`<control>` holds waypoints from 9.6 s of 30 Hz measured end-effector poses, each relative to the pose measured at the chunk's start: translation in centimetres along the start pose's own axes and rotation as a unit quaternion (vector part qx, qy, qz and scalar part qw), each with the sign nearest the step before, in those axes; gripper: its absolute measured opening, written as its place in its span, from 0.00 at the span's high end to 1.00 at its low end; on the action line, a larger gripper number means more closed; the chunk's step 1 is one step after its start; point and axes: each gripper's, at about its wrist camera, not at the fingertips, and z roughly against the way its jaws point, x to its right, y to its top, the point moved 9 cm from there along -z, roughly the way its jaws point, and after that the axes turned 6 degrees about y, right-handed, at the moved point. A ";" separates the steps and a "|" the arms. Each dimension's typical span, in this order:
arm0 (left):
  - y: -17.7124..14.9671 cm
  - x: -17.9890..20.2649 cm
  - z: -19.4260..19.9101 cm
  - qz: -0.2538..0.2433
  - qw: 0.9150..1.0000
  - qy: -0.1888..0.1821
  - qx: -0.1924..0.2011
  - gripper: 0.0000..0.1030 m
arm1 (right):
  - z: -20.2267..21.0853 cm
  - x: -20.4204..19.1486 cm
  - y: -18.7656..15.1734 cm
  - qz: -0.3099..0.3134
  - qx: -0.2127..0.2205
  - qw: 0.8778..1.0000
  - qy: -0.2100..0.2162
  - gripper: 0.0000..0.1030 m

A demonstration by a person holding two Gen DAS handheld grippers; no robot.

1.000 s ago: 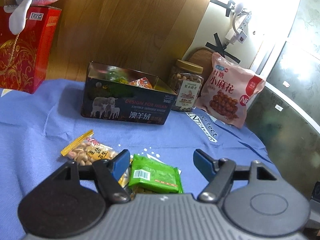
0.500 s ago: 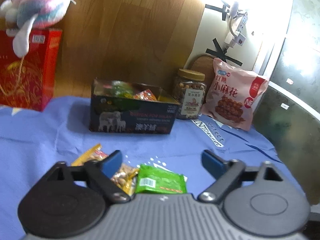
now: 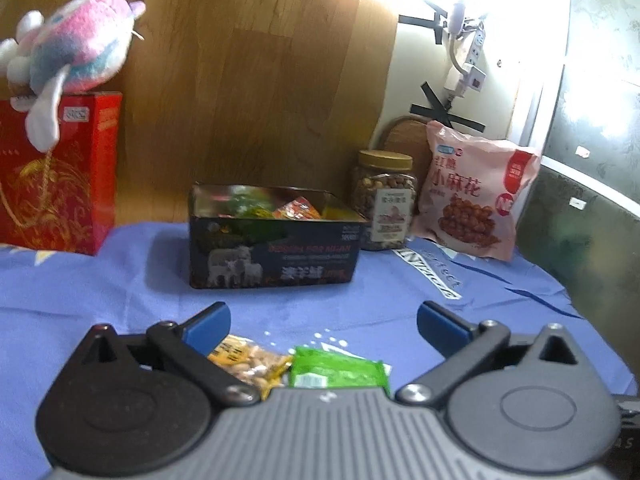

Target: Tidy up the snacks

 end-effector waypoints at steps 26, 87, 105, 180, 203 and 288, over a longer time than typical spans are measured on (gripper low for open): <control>-1.8 -1.6 -4.2 0.039 0.985 -0.094 -0.141 0.33 | -4.8 -1.1 -1.7 0.056 -0.081 0.995 0.016 0.55; -3.3 -8.4 -7.8 0.147 0.970 -0.091 -0.173 0.66 | -15.5 -5.1 -1.4 0.209 -0.139 0.968 0.011 0.68; 9.6 -5.5 -16.1 0.110 0.988 -0.032 -0.105 0.55 | -19.0 0.3 14.6 0.208 0.003 0.975 -0.074 0.67; -8.1 2.1 -2.3 0.161 0.936 -0.237 -0.205 0.50 | -2.6 0.7 -3.7 -0.105 -0.063 0.992 0.033 0.61; -4.9 -1.6 -0.7 0.153 0.952 -0.208 -0.166 0.46 | -1.0 0.4 -4.6 -0.100 -0.069 0.992 0.025 0.59; -2.9 1.9 1.3 0.001 0.998 0.055 -0.029 0.00 | -1.6 1.4 0.7 0.052 0.020 0.994 -0.089 0.07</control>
